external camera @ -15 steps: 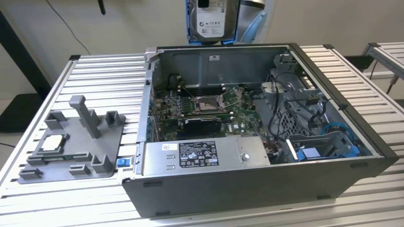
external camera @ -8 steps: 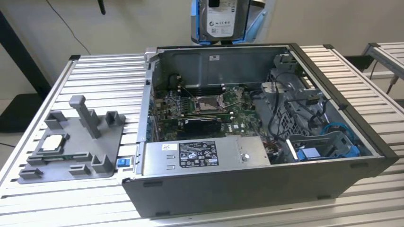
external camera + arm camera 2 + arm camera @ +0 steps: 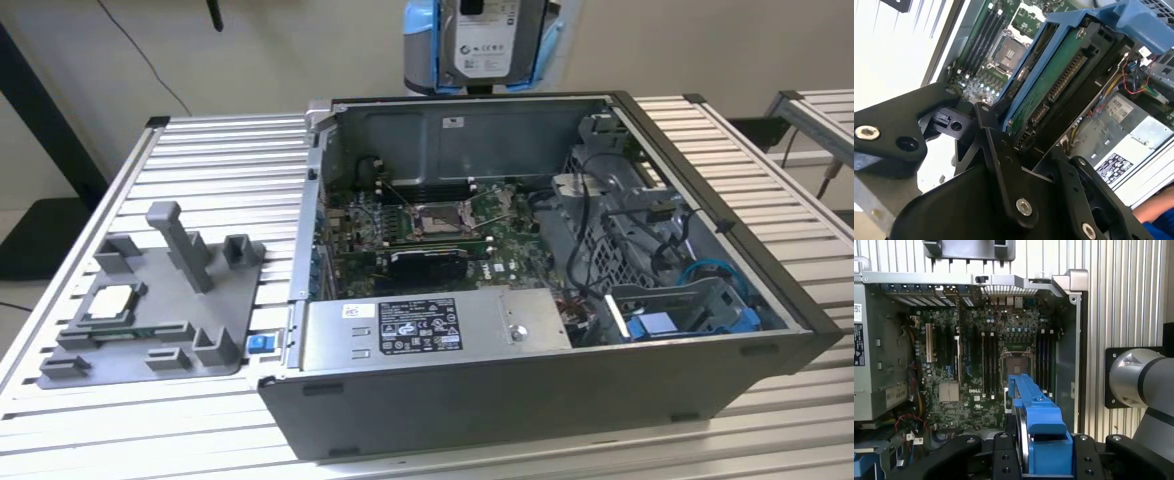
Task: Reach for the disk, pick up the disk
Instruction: 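Pick up the disk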
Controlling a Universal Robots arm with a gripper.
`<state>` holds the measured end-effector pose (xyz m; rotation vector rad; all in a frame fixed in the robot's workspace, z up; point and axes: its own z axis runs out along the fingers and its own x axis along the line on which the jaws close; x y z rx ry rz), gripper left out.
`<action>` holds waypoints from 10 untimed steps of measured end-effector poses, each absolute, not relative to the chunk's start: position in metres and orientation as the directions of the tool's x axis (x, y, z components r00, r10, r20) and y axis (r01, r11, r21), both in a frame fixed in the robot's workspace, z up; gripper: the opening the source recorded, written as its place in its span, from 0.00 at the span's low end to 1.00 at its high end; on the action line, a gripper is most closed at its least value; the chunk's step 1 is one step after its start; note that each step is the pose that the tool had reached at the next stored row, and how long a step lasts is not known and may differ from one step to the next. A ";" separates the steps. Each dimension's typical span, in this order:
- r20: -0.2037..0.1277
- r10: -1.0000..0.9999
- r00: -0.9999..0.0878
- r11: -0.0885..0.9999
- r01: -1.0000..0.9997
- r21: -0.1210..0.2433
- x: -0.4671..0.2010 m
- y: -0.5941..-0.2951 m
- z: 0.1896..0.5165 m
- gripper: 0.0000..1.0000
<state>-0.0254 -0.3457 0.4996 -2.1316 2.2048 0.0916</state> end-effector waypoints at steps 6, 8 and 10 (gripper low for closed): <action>-0.094 -0.995 -0.033 0.034 -0.999 -0.008 -0.015 -0.346 0.500 0.00; -0.094 -0.995 -0.033 0.034 -0.999 -0.008 -0.011 -0.346 0.500 0.00; -0.094 -0.995 -0.033 0.034 -0.999 -0.008 -0.008 -0.346 0.500 0.00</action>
